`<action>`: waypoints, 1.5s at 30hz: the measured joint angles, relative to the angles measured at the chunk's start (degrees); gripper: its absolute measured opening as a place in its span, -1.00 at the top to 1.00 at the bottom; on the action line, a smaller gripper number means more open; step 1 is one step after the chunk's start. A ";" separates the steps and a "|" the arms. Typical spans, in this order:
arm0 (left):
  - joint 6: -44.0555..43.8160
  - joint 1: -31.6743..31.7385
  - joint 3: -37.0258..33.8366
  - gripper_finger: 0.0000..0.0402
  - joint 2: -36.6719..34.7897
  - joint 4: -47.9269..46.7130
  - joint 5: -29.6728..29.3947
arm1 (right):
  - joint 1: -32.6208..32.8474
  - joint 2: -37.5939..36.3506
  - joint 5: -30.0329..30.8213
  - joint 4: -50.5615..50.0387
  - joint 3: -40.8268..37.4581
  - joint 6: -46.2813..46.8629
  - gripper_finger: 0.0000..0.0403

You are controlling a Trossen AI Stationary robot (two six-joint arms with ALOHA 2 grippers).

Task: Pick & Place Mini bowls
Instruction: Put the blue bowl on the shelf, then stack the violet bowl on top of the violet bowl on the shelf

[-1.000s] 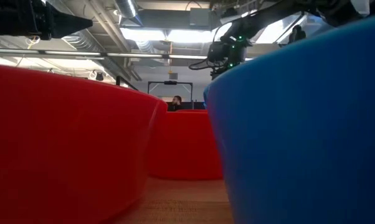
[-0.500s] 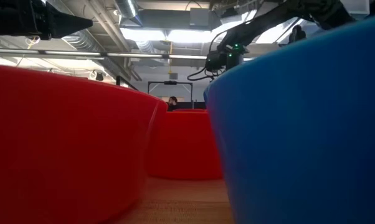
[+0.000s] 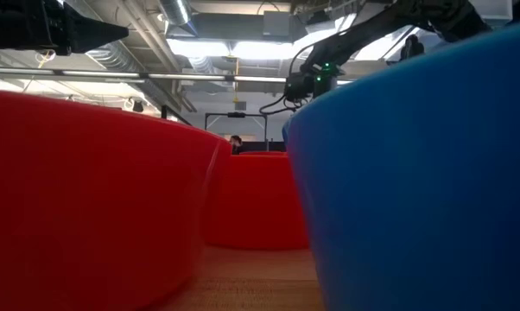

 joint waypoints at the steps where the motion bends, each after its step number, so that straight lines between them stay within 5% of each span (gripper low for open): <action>1: 0.00 -0.01 0.01 0.96 0.00 0.00 0.00 | 0.00 0.02 0.29 -0.03 -0.04 -0.04 0.62; 10: 0.00 0.00 0.01 0.99 0.01 0.01 0.00 | 0.00 0.22 2.12 -0.25 1.69 -1.28 0.47; 19: 0.00 0.00 0.00 0.97 0.00 0.01 0.00 | 4.19 0.22 -0.93 -4.01 13.59 -5.32 0.46; 23: 0.00 0.01 0.00 0.99 0.00 0.00 0.00 | 10.12 0.19 -8.17 -3.87 19.53 -10.23 0.53; 29: -0.46 0.00 0.00 0.97 0.00 0.02 0.03 | 21.55 -2.94 -10.61 -3.21 20.90 -16.05 0.77; 35: -0.50 0.00 0.00 0.97 0.00 0.02 0.02 | 30.98 -12.69 -29.00 -0.33 20.90 -19.34 0.96; 45: -0.62 0.01 -0.01 0.96 0.00 0.02 0.02 | 53.25 -31.37 -20.07 -0.18 20.48 -14.20 0.98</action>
